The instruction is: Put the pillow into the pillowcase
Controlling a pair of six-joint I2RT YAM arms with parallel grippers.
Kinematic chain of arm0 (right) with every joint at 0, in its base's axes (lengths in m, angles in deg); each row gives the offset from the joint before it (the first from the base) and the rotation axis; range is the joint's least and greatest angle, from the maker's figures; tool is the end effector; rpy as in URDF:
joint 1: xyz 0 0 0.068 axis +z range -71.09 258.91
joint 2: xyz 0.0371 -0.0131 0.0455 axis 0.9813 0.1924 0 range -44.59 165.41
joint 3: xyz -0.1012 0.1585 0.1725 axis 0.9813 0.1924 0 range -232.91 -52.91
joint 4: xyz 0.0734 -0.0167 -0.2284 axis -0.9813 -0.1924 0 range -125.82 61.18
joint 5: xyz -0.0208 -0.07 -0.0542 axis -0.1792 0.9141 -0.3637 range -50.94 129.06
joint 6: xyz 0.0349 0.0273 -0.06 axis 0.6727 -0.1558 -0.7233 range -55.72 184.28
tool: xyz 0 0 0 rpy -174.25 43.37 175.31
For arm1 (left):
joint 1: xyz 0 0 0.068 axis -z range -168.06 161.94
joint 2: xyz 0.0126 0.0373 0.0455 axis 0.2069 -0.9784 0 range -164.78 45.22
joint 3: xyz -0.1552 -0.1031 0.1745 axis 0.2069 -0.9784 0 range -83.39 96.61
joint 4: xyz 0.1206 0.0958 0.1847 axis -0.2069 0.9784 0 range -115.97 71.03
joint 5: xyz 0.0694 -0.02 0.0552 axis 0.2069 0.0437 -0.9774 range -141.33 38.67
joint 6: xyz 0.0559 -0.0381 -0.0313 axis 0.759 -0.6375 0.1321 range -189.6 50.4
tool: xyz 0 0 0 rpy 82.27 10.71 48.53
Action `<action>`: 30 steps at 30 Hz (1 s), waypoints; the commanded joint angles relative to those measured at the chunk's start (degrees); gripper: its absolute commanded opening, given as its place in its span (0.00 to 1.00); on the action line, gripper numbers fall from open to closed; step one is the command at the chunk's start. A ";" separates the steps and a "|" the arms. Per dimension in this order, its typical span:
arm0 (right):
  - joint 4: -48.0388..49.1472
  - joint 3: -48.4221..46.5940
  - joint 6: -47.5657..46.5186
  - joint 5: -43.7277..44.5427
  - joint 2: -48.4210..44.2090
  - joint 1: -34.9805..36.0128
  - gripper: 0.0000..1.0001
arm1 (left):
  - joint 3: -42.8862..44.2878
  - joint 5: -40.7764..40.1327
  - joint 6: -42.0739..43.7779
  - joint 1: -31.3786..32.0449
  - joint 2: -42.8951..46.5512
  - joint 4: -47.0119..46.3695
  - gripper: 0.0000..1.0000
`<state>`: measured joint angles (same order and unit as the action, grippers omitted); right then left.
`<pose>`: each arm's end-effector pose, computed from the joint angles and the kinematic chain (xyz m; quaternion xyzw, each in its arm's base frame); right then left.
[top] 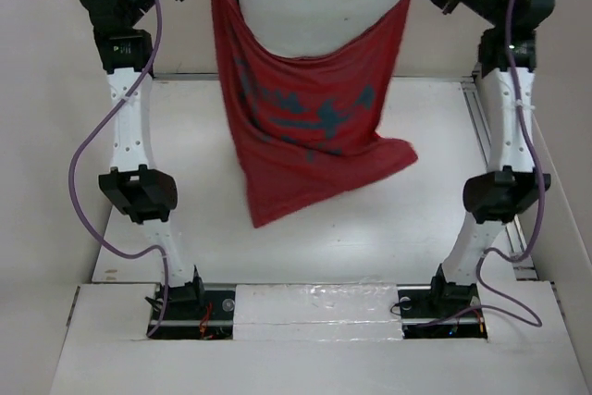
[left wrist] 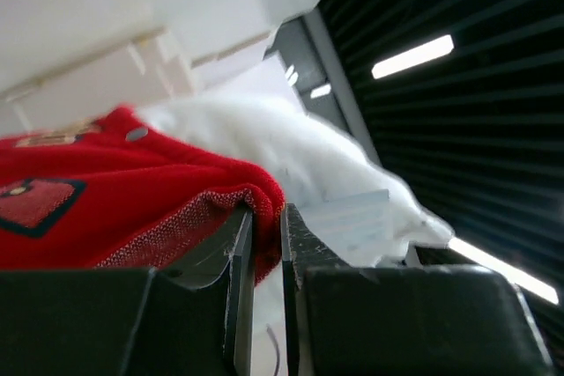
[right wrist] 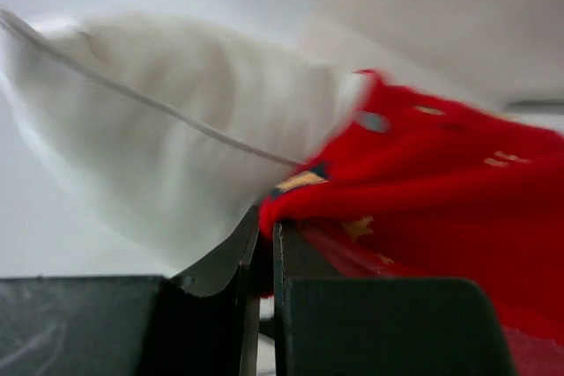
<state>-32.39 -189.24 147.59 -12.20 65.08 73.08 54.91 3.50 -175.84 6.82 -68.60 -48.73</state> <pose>0.3816 0.0102 0.5428 0.0916 0.6073 0.6567 0.4375 0.3748 -0.0178 0.5660 -0.0255 0.5366 -0.7450 0.3956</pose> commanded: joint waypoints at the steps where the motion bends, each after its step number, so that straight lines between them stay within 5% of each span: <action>1: 57.42 2.40 43.53 -11.08 5.09 3.19 0.00 | -3.71 -12.79 -7.22 -1.91 6.22 -16.68 0.00; 2: 71.37 -2.31 50.48 -4.78 8.25 2.41 0.00 | -8.87 -14.03 -8.19 -1.91 7.11 -17.31 0.00; 4: 69.24 -19.45 59.12 -1.66 17.14 1.00 0.00 | -11.46 -15.62 -9.52 -1.91 8.52 -16.10 0.00; 6: 62.76 -16.12 56.73 -1.02 16.99 -1.54 0.00 | -9.82 -15.63 -7.17 -1.38 8.53 -4.36 0.00; 7: 56.37 -11.02 50.70 -2.42 10.46 -1.56 0.00 | -7.89 -16.50 -4.10 -1.38 8.53 1.96 0.00; 8: 15.59 0.51 16.44 6.00 -0.31 -2.08 0.00 | -3.52 -18.94 6.29 -1.38 9.05 18.81 0.00; 9: 15.18 0.63 16.10 6.09 -0.42 -2.09 0.00 | -3.48 -18.97 6.39 -1.38 9.05 18.98 0.00; 11: -3.99 2.58 -5.49 17.38 -6.48 -2.09 0.00 | -3.48 -20.02 12.77 -0.85 9.58 27.82 0.00; 12: -17.56 -1.61 -9.35 19.95 -4.92 -2.09 0.00 | -5.65 -20.02 13.76 -0.33 9.58 29.34 0.00; 14: -24.61 -14.54 -14.99 15.79 3.30 -1.56 0.00 | -6.20 -18.27 15.70 -0.32 8.80 30.50 0.00; 17: -22.47 -17.31 -15.54 -0.63 8.88 2.82 0.00 | -6.20 -11.96 16.33 0.37 6.34 22.28 0.00; 20: 0.33 -6.73 -11.88 -16.29 6.45 9.50 0.00 | 0.10 -0.19 12.56 2.30 -1.99 9.78 0.00; 22: 26.69 1.29 2.94 -17.99 1.18 11.27 0.00 | 3.02 3.95 14.64 4.59 -6.50 11.40 0.00; 24: 33.96 6.41 11.23 -12.83 -0.68 9.96 0.00 | -1.87 3.27 21.55 6.00 -5.02 13.00 0.00; 27: 28.04 5.55 13.47 -6.94 -0.16 6.19 0.00 | -10.32 0.64 28.78 6.00 0.96 16.94 0.00; 28: 22.87 5.55 7.63 -4.83 -1.55 4.96 0.00 | -10.33 -0.07 35.59 6.00 2.88 20.01 0.00; 30: 1.89 4.42 -1.87 5.23 -3.05 1.02 0.00 | -9.11 -3.23 40.65 6.00 4.91 28.64 0.00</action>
<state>-20.70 -181.90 152.07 -19.66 67.86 80.16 44.46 0.79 -148.04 11.91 -73.87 -24.05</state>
